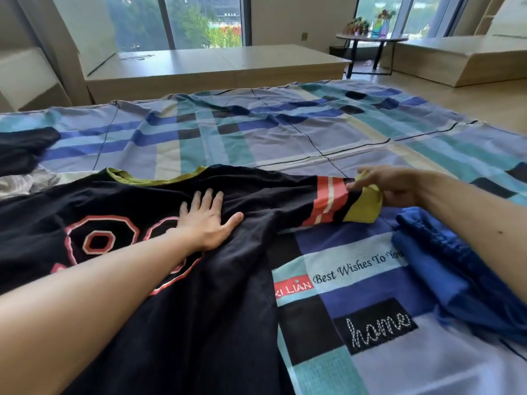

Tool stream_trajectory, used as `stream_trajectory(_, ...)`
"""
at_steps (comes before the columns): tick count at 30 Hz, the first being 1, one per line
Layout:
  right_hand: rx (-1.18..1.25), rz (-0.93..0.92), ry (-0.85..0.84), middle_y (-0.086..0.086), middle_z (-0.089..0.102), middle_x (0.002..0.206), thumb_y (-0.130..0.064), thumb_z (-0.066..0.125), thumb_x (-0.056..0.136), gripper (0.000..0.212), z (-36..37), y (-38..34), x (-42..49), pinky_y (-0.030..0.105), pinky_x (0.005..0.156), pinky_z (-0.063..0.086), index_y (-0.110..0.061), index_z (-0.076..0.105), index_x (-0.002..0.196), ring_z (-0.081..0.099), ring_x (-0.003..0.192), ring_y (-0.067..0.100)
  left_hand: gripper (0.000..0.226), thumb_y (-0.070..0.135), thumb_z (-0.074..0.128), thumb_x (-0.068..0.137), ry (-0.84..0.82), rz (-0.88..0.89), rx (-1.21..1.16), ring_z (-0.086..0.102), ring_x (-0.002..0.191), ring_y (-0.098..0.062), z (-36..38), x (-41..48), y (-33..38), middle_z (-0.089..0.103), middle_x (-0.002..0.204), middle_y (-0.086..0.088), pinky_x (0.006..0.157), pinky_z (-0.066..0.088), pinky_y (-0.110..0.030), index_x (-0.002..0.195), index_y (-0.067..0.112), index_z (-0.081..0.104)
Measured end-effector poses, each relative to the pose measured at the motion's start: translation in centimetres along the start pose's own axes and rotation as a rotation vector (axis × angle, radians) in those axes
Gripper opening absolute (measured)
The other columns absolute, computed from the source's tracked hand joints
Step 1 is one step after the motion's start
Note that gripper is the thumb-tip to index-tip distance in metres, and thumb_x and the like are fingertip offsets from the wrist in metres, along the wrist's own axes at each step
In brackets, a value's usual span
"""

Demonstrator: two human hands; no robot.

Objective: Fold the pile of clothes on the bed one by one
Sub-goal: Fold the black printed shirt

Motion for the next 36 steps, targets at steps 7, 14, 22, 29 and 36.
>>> stream_trajectory(7, -0.108, 0.147, 0.274, 0.004, 0.064, 0.079, -0.055, 0.072, 0.084, 0.043, -3.6, 3.1, 0.5, 0.022, 0.053, 0.046, -0.012, 0.073, 0.088, 0.056, 0.068, 0.017, 0.089, 0.076, 0.02, 0.092, 0.044, -0.005, 0.022, -0.005, 0.156, -0.026, -0.1, -0.1, 0.1, -0.002, 0.169, -0.004, 0.124, 0.002, -0.05, 0.161, 0.022, 0.004)
stream_trajectory(14, -0.238, 0.184, 0.034, 0.01, 0.064, 0.083, -0.023, 0.102, 0.032, 0.078, 0.0, 2.7, -3.3, 0.024, 0.055, 0.046, -0.012, 0.058, 0.096, 0.06, 0.066, 0.015, 0.09, 0.078, 0.018, 0.091, 0.081, -0.001, 0.011, -0.004, 0.156, -0.026, 0.1, 0.0, -0.2, -0.001, 0.169, -0.004, 0.124, 0.002, -0.051, 0.161, 0.023, 0.006)
stream_trajectory(22, 0.142, 0.015, 0.357, 0.014, 0.069, 0.11, -0.012, 0.075, 0.082, 0.076, -1.3, 3.6, -6.4, 0.03, 0.056, 0.057, -0.019, 0.032, 0.145, 0.066, 0.072, 0.021, 0.091, 0.078, 0.016, 0.09, 0.098, 0.011, -0.003, -0.006, 0.155, -0.027, 0.1, -0.2, -0.1, -0.002, 0.169, -0.005, 0.124, 0.0, -0.051, 0.161, 0.022, 0.005)
stream_trajectory(29, -0.298, 0.178, 0.168, 0.014, 0.064, 0.074, 0.014, 0.074, 0.074, 0.103, 1.4, 5.3, -7.3, 0.032, 0.057, 0.045, -0.029, 0.026, 0.155, 0.056, 0.059, 0.019, 0.118, 0.094, 0.0, 0.067, 0.061, 0.01, -0.033, -0.009, 0.155, -0.027, -0.1, -0.8, 0.0, -0.005, 0.169, -0.005, 0.124, -0.002, -0.05, 0.161, 0.023, 0.001)
stream_trajectory(36, -0.439, 0.135, 0.287, 0.019, 0.061, 0.088, 0.002, 0.062, 0.09, 0.069, -1.2, 3.1, -5.2, 0.037, 0.065, 0.058, -0.011, 0.025, 0.147, 0.061, 0.069, 0.024, 0.132, 0.102, -0.003, 0.055, 0.066, 0.02, -0.064, -0.01, 0.155, -0.027, 0.2, -0.6, 0.0, -0.006, 0.169, -0.005, 0.124, -0.003, -0.051, 0.161, 0.023, -0.001)
Point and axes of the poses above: each hand's wrist, its own x-axis towards the middle knuckle, its own z-axis out of the palm, y = z × x, the point moved 10 cm from there along x, towards the middle knuckle
